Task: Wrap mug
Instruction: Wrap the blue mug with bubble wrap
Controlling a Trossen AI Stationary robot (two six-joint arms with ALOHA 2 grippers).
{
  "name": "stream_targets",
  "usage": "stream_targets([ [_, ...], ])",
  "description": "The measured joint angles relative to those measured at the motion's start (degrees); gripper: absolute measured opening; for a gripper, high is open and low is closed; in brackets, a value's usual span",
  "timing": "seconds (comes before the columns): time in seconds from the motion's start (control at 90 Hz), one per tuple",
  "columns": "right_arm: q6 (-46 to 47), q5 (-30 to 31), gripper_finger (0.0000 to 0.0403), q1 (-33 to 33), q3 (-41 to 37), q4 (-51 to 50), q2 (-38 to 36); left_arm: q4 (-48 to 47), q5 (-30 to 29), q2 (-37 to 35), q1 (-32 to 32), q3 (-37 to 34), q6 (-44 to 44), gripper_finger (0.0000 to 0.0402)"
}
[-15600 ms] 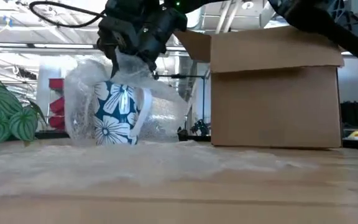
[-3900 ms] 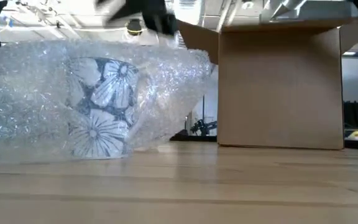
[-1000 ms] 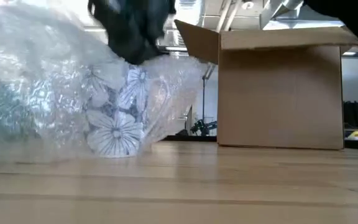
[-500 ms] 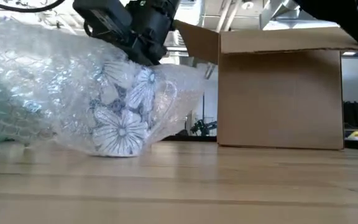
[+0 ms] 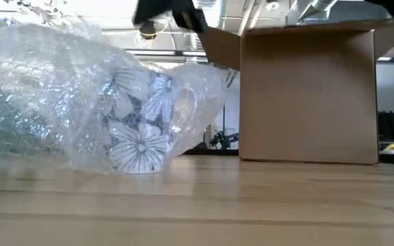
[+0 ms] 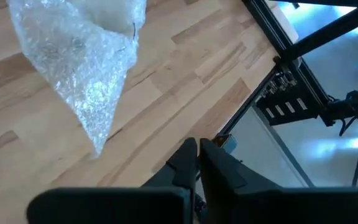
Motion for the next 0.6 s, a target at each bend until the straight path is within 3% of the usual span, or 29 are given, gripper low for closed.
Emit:
stream_targets([
  [0.133, 0.7, -2.7, 0.0000, -0.3, -0.3, 3.0, 2.5, 1.1, 0.0, 0.0, 0.0, 0.0, 2.1, 0.0000],
  [0.6, -0.4, -6.3, 0.0000, 0.7, -0.1, -2.1, 16.1, 0.8, -0.2, 0.0, 0.0, 0.0, 2.4, 0.0000],
])
